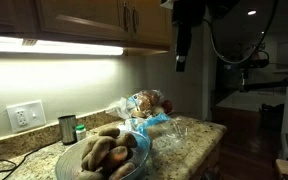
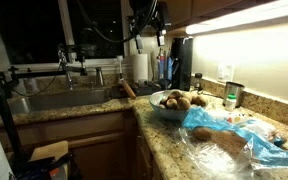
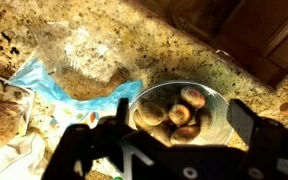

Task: Move potato from the plastic bag into the clear bowl

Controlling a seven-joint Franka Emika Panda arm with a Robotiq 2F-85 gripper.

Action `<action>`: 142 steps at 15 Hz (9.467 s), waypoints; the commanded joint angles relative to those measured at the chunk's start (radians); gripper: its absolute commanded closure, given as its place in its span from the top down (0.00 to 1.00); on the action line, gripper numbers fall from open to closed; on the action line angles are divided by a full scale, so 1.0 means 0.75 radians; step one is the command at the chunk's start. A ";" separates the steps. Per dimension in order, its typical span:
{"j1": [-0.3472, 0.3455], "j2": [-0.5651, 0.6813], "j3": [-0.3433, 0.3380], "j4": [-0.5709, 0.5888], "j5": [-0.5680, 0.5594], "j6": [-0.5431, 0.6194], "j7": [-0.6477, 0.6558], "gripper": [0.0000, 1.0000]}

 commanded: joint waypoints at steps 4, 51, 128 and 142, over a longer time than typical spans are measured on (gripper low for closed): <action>0.014 0.001 -0.012 0.003 -0.008 -0.003 0.007 1.00; -0.261 0.292 0.045 -0.043 -0.364 0.503 0.605 1.00; -0.234 1.302 -0.081 0.663 0.075 0.059 0.063 1.00; -0.211 1.297 -0.087 0.644 0.046 0.101 0.092 1.00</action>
